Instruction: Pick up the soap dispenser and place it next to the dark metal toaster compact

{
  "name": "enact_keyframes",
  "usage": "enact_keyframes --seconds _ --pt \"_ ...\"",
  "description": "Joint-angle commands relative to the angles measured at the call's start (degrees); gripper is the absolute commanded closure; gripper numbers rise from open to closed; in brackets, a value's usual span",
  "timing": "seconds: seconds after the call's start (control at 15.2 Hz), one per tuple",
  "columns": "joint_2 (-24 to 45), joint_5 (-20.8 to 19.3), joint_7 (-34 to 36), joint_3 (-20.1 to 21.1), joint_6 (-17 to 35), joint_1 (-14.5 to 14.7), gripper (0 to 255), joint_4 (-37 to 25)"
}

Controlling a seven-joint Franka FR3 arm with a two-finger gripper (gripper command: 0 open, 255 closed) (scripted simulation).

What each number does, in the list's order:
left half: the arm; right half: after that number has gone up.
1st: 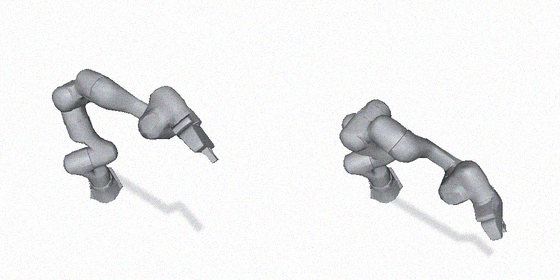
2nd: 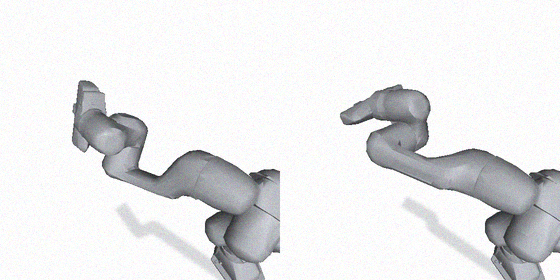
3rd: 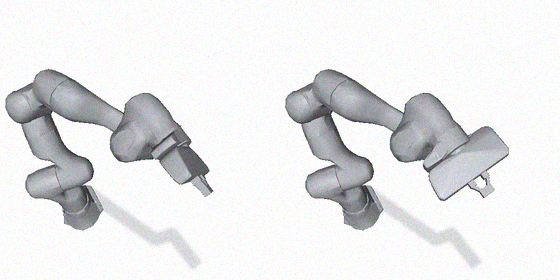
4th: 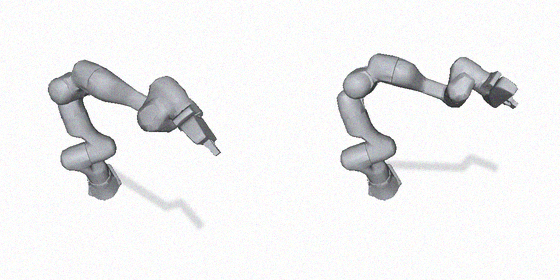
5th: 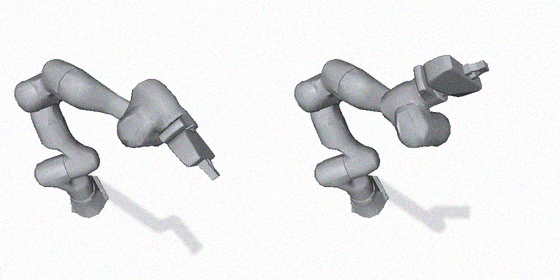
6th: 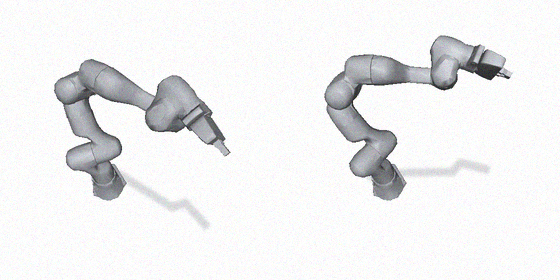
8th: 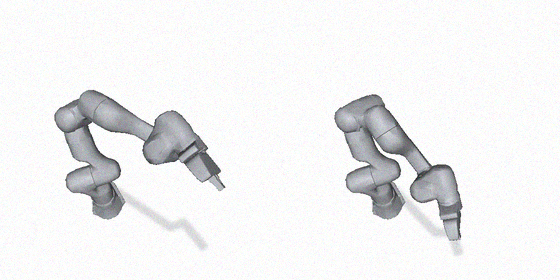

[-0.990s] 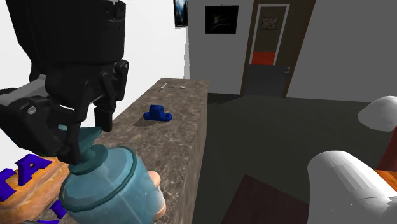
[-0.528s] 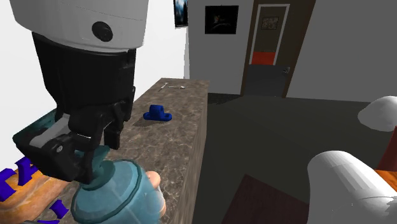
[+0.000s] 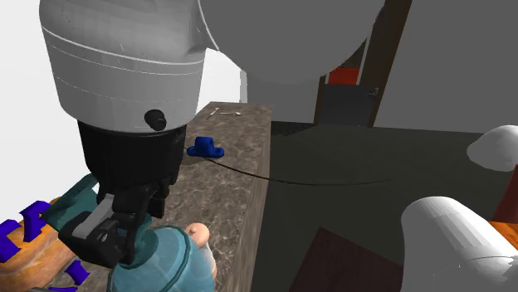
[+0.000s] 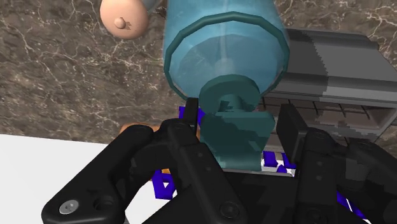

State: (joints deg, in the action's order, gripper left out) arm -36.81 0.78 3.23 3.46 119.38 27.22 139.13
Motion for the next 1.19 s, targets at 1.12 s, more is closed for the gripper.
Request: enact_keyframes --seconds 1.12 --pt "2.9 0.1 0.4 0.5 15.7 0.1 255 12.7"
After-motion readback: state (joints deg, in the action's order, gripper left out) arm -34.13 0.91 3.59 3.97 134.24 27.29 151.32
